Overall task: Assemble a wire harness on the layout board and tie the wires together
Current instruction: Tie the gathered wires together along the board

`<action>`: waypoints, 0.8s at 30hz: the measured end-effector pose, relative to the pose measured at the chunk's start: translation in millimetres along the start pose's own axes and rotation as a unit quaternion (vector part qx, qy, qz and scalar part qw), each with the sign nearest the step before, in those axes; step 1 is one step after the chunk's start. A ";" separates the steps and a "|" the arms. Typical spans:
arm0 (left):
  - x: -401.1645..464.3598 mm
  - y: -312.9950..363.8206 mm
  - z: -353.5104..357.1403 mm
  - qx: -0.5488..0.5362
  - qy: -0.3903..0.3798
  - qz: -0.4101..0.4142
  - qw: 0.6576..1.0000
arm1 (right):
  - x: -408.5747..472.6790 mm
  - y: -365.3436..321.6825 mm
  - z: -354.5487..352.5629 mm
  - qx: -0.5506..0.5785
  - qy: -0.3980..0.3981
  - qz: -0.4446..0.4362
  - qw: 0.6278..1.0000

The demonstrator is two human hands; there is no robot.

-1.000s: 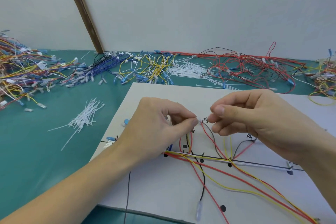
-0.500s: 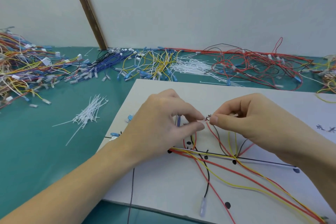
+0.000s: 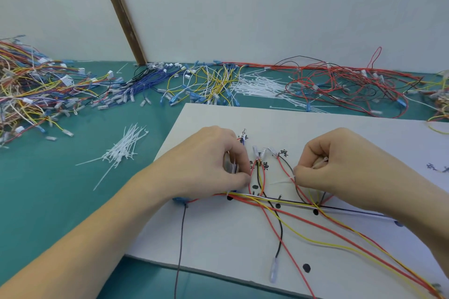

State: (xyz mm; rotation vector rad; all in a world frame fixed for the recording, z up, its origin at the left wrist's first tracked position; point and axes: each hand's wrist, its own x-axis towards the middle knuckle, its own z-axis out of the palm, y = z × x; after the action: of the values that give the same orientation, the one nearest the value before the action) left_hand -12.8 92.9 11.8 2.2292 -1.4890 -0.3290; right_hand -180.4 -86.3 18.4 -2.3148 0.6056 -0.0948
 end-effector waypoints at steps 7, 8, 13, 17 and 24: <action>-0.7 -1.7 -0.9 -0.011 0.002 0.003 1.000 | -1.1 -6.0 13.8 -0.013 0.008 -0.001 1.000; -0.4 -1.2 -0.8 -0.015 0.001 0.000 1.000 | -1.0 -6.8 15.4 -0.013 0.010 -0.006 1.000; -1.1 0.1 -0.8 -0.027 -0.004 -0.007 1.000 | -3.5 -10.3 22.3 -0.005 0.018 -0.022 1.000; -0.9 1.1 -0.7 -0.039 -0.003 -0.006 0.999 | -3.2 -9.8 24.5 0.010 0.029 -0.029 0.999; -0.1 4.5 2.8 0.014 0.003 -0.008 1.000 | -2.3 -11.9 27.7 0.011 0.022 -0.061 0.998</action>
State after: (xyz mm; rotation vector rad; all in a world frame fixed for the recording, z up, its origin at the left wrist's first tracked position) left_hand -17.7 90.9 11.4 2.2626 -1.4819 -0.3087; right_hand -171.1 -60.2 6.4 -2.3328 0.4815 -0.2104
